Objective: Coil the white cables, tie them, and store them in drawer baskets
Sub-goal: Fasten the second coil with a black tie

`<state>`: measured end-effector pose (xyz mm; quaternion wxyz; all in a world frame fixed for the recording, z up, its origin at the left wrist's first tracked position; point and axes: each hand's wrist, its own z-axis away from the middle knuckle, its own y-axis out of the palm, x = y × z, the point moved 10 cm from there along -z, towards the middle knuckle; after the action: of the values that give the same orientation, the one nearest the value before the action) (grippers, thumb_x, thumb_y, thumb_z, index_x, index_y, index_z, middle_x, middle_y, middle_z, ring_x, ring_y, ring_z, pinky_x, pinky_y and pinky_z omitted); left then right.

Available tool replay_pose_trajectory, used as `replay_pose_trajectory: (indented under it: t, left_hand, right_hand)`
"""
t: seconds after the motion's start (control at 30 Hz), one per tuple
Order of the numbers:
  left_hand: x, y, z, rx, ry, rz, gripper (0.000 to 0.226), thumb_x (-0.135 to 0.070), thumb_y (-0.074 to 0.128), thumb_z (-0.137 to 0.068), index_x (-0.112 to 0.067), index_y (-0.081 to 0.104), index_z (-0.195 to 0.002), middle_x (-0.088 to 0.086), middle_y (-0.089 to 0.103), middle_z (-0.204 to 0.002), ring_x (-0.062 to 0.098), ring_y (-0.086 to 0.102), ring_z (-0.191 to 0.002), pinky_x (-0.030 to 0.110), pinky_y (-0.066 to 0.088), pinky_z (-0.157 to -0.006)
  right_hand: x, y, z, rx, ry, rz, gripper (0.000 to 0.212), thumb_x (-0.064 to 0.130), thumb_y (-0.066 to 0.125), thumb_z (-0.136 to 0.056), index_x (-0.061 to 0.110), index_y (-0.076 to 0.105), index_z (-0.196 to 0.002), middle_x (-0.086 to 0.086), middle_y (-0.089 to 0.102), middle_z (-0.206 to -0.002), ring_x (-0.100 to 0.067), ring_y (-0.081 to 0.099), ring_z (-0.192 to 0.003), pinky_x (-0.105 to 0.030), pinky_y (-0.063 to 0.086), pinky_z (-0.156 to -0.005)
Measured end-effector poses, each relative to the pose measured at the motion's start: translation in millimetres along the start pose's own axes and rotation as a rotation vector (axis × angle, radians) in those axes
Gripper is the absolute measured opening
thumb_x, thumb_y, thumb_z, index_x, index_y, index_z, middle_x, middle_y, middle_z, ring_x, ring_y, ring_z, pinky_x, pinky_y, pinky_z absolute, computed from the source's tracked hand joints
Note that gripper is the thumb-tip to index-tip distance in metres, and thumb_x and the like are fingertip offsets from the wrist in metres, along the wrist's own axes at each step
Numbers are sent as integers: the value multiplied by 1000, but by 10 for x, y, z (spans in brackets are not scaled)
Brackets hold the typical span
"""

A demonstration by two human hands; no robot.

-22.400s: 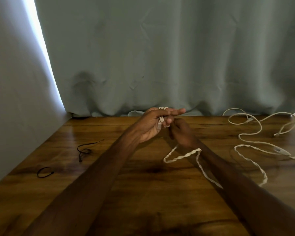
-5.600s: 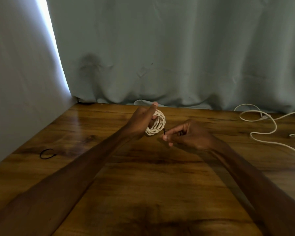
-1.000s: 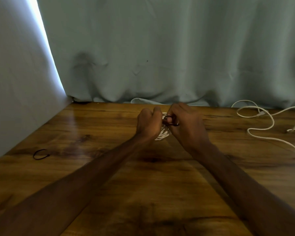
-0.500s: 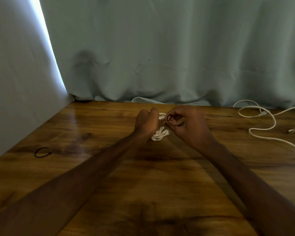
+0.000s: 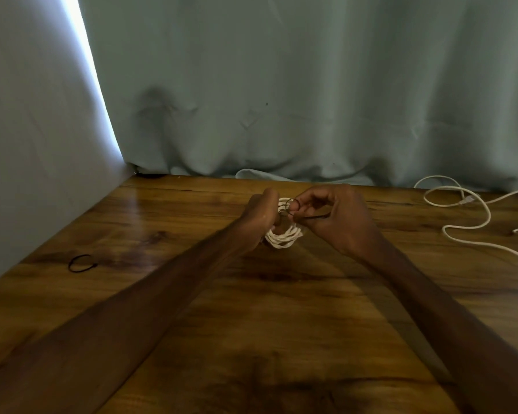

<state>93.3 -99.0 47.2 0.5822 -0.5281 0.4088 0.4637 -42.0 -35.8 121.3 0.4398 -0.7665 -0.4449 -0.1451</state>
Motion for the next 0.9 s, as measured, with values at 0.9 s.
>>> replay_pose_trajectory:
  t: [0.9]
  left_hand:
    - [-331, -32, -17, -133, 516, -144, 24, -24, 46, -104, -13, 68, -102, -5, 62, -76, 16, 61, -74, 28, 40, -66]
  right_hand:
    - [-450, -170, 38, -199, 442, -631, 21, 16, 75, -92, 5, 74, -110, -8, 80, -91, -8, 68, -69, -20, 52, -49]
